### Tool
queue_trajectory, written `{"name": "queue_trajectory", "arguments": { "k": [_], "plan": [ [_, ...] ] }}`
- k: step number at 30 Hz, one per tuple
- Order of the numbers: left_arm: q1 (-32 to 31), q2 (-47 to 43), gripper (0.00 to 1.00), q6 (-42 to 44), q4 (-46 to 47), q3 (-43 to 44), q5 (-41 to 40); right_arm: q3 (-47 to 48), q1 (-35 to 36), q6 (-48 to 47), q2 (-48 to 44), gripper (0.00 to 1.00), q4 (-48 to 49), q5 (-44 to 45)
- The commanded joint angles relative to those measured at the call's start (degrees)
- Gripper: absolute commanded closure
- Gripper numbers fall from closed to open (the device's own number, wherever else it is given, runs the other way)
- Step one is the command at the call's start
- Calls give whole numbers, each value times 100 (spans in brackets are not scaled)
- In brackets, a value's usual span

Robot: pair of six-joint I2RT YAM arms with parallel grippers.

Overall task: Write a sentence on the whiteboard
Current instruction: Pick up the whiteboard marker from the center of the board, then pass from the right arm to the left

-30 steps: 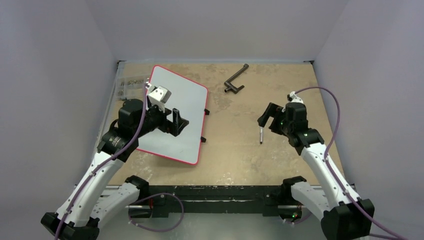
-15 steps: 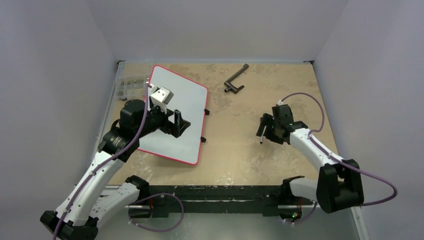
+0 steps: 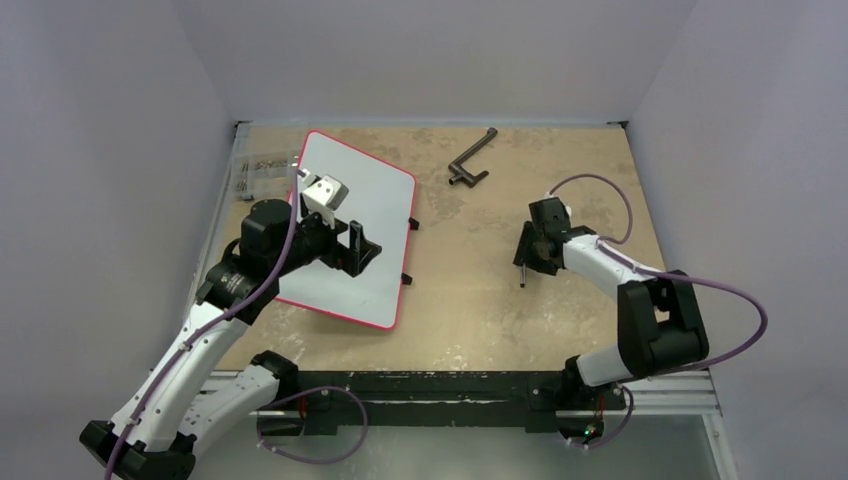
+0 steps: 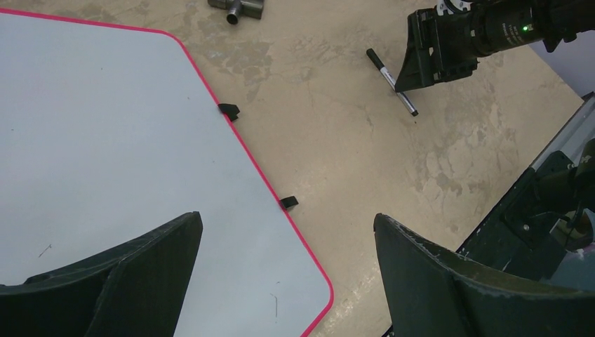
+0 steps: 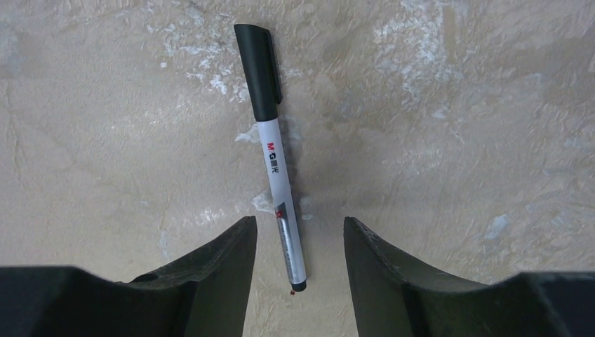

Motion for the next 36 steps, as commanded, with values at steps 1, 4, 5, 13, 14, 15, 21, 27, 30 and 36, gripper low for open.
{"name": "queue_trajectory", "arguments": {
  "k": [1,4,5,13,14,15,21,27,30,36],
  "plan": [
    [-44,-44,8,126,80,115,3,322,162,-173,221,54,123,369],
    [-45,-72,8,135,69,123,-6,349,297,-205,409,58,118,433],
    [-47,-79,8,135,62,116,-8,347,332,-205,462,60,123,439],
    [-77,-71,8,157,58,94,-27,241,511,-338,558,88,202,462],
    [-84,-66,8,165,54,93,-34,234,521,-385,528,93,180,477],
    [-85,-62,9,174,50,93,-36,226,536,-427,488,98,158,489],
    [-100,-86,9,155,123,41,80,344,589,-725,-281,100,11,-48],
    [-102,-53,9,-320,197,324,575,671,625,-914,-1260,100,281,-1692],
    [-105,36,10,-479,13,718,850,750,643,-979,-1652,100,589,-2414],
    [-99,507,10,-539,-918,1847,1275,1074,747,-1601,-2091,100,962,-3602]
  ]
}}
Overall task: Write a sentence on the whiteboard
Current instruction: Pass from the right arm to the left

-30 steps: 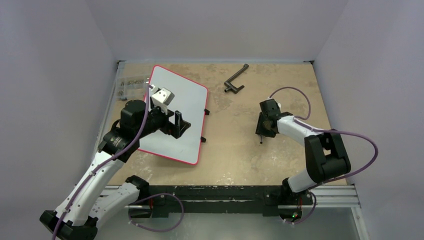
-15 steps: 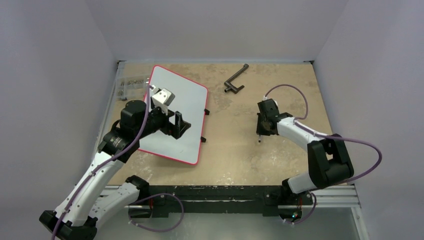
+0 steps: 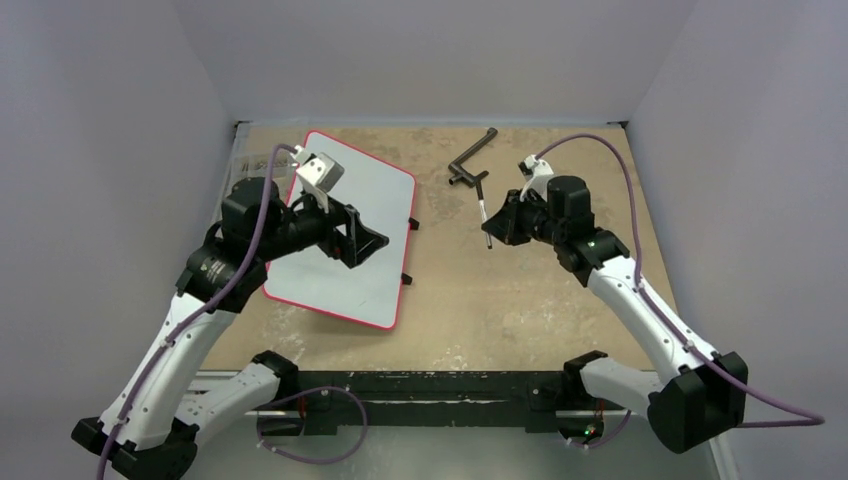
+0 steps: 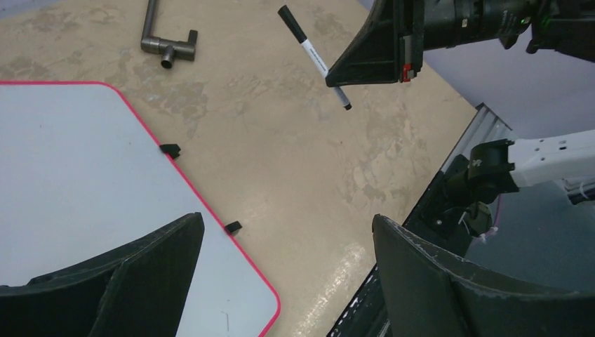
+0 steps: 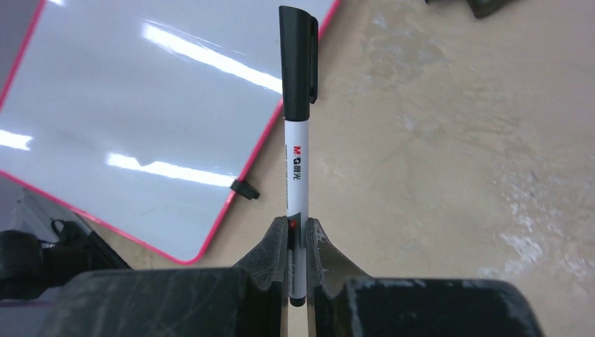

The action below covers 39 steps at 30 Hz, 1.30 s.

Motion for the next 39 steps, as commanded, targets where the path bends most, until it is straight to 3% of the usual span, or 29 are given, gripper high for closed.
{"name": "queue_trajectory", "arguments": {
  "k": [1,6,11,17,24,39],
  "plan": [
    [-32,302,10,-147,-662,974,527,506,111,-759,-246,100,395,-1171],
    [-32,762,11,-111,-1425,1755,901,988,274,-1343,-333,100,268,-1709],
    [-32,1020,16,-102,-1721,2003,1178,1183,677,-1564,-300,100,247,-2150],
    [-26,1132,20,62,-2240,2266,1283,1267,1347,-2188,-186,100,-319,-1929],
    [6,1387,21,-8,-2959,2595,1039,1160,1861,-2291,-211,100,-321,-1864],
    [357,1668,37,-616,-2531,2490,1913,1306,2537,-2456,63,100,-221,-1543]
  ]
}}
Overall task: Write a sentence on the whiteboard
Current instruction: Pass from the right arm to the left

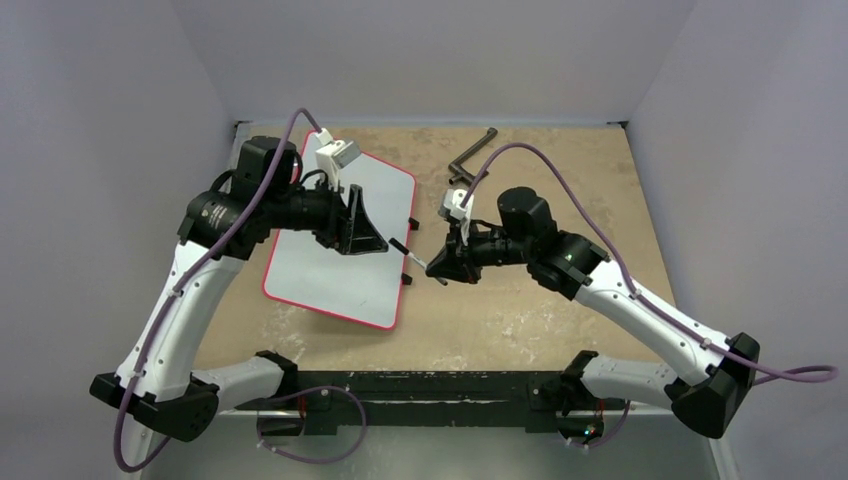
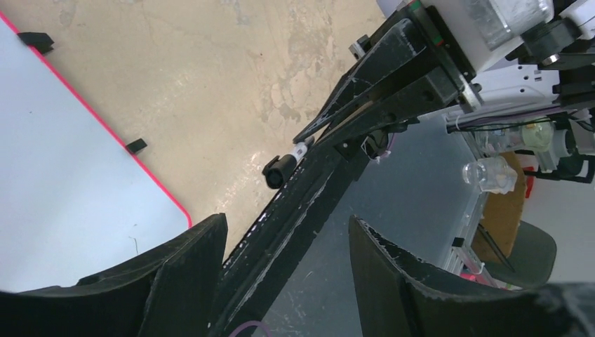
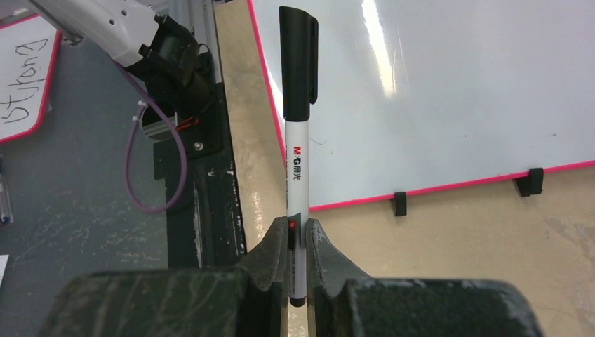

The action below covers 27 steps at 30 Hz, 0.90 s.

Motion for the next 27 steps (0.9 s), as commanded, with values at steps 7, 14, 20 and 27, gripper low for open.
{"name": "queue_trajectory", "arguments": {
  "k": [7,14,20,27],
  "plan": [
    [32,165,47,-586,659,-239,650,475,250,-201,175,100,196,315],
    [30,379,53,-568,579,-398,703,547,311,-219,180,100,297,338],
    [30,418,69,-793,946,-518,914,565,347,-227,221,100,362,398],
    [31,460,78,-787,925,-501,931,572,356,-233,240,100,407,479]
  ]
}}
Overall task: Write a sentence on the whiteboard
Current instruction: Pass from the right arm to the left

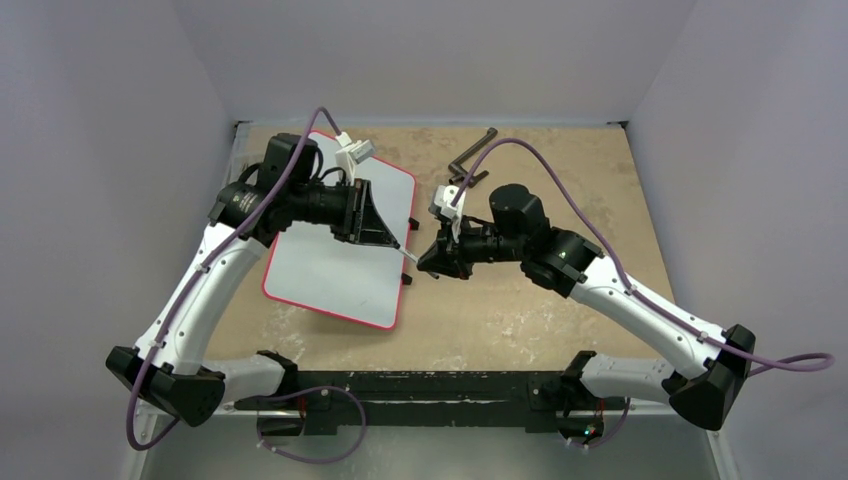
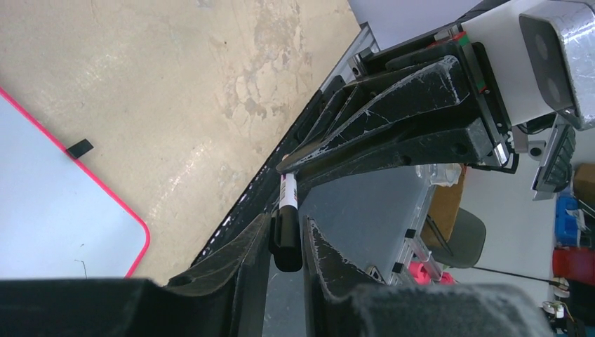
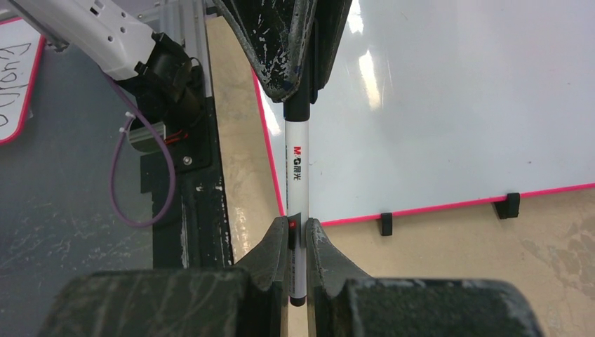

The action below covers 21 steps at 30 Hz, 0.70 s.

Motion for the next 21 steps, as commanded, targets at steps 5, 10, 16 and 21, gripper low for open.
{"name": "queue_trajectory", "arguments": {
  "k": [5,10,16,21],
  "plan": [
    [28,41,79,-116,204,-80,245,277,44,-133,-1,100,270,141],
    [28,64,83,-72,197,-154,257,249,45,-162,-2,100,281,201],
    [25,-10,100,-120,295,-223,213,164,48,-101,-63,100,377,444],
    [30,-286,100,-472,811,-213,55,-215,39,676,-377,29,1091,1071]
  ]
}}
